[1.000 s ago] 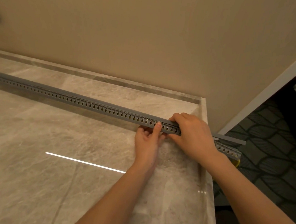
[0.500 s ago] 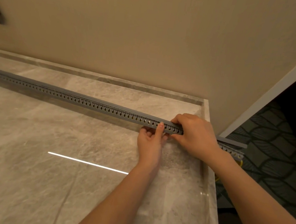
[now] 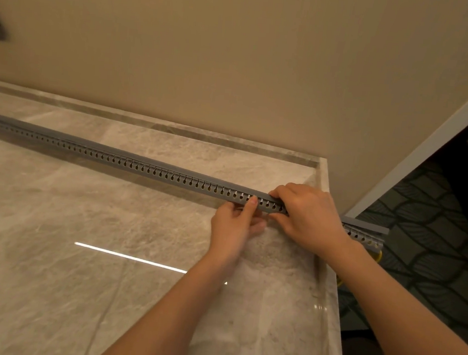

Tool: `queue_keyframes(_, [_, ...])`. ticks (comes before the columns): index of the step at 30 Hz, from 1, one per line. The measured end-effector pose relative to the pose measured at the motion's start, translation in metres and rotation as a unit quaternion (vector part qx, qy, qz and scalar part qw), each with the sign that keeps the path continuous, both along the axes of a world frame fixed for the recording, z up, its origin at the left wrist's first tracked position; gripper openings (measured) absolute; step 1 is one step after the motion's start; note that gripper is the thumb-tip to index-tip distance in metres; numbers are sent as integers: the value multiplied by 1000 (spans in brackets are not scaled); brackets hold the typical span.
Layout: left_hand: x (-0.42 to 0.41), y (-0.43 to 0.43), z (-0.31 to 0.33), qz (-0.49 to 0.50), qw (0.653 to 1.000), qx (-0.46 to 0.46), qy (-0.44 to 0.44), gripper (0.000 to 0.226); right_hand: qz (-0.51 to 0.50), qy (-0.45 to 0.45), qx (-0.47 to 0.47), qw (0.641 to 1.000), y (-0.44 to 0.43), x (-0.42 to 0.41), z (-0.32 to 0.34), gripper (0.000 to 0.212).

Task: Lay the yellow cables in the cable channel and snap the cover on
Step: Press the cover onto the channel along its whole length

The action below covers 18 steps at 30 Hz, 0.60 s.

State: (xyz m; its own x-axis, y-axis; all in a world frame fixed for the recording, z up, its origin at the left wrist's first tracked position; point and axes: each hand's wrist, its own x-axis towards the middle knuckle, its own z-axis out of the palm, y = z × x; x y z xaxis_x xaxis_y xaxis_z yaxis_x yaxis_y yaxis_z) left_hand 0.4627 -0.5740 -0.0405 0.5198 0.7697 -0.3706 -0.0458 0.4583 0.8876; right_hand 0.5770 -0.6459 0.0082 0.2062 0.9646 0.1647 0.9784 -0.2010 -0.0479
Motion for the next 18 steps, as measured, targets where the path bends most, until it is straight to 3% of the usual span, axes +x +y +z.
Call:
queue_keyframes(2, [-9, 5, 5, -50, 982, 136, 122, 32, 3, 2, 3, 1000, 0, 1, 0, 32])
queue_keyframes(3, [-14, 6, 7, -53, 951, 244, 184, 35, 4, 3, 4, 1000, 0, 1, -1, 32])
queue_keyframes(5, [-21, 8, 13, -5, 832, 488, 263, 25, 8, 9, 8, 1000, 0, 2, -1, 31])
queue_keyframes(7, [-22, 12, 18, -1, 720, 648, 248, 19, 9, 17, 11, 1000, 0, 4, -1, 30])
queue_keyframes(10, [-13, 25, 23, -108, 622, 734, 248, 45, 11, 31, 12, 999, 0, 4, -1, 33])
queue_keyframes(12, [-7, 26, 27, -131, 570, 769, 259, 33, 10, 33, 15, 999, -1, 5, -1, 32])
queue_keyframes(14, [-4, 27, 31, -138, 546, 781, 269, 24, 12, 37, 21, 999, -1, 5, -1, 30])
queue_keyframes(18, [-4, 31, 37, -162, 508, 801, 270, 31, 7, 42, 39, 998, -2, 5, -3, 27])
